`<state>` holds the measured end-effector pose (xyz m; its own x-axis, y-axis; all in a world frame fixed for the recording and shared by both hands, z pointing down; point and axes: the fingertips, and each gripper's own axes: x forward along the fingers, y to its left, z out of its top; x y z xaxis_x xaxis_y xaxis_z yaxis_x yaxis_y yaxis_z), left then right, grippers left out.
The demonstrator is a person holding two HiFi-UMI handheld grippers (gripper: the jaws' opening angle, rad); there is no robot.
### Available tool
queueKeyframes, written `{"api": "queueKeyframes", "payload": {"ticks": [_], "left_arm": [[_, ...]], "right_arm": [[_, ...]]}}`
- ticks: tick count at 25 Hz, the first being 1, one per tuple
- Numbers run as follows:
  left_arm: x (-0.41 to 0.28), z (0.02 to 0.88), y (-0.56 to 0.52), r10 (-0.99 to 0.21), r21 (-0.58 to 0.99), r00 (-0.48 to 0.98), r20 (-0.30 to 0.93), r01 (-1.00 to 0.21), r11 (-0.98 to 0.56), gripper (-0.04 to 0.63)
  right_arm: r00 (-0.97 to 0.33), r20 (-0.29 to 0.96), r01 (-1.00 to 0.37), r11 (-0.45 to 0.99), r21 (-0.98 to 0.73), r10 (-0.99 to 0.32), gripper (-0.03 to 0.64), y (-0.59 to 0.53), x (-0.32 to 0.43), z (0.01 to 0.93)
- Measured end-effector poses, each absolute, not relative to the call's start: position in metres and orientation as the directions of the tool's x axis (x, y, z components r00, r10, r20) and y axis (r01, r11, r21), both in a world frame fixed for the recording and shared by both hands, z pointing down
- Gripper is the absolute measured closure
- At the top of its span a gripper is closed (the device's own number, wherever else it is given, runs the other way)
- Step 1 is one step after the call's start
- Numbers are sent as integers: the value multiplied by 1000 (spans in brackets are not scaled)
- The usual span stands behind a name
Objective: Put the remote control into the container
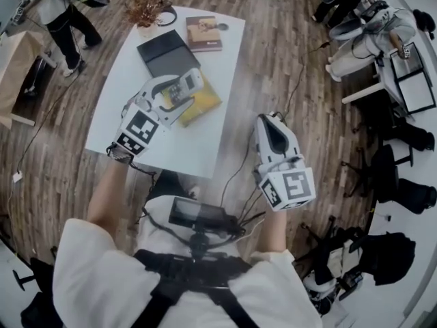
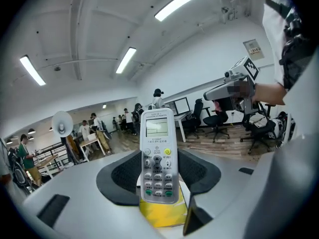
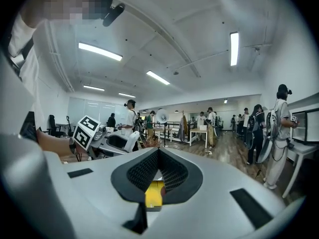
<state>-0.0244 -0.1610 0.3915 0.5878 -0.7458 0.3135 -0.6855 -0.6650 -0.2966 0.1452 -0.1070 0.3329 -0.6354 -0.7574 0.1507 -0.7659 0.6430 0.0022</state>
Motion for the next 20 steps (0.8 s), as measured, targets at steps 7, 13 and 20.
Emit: {"api": "queueKeyframes", "payload": {"ticks": [7,13,20], "left_arm": [[-23,439,-199,-682,-328,592,429,-601,-729,351],[-22,471,-223,-623,-318,611,489,-540,-779,351],[-25,514,-244,-541,-279,620,568,-473,-836,351]], "right_arm": [[-589,174,-803,596,-14,-789,614,-129,137,356],[-546,205,-833,552,-30,-812,614,-154,133,375],[-519,246,-850,524,-48,-819,614,-176,121,400]]}}
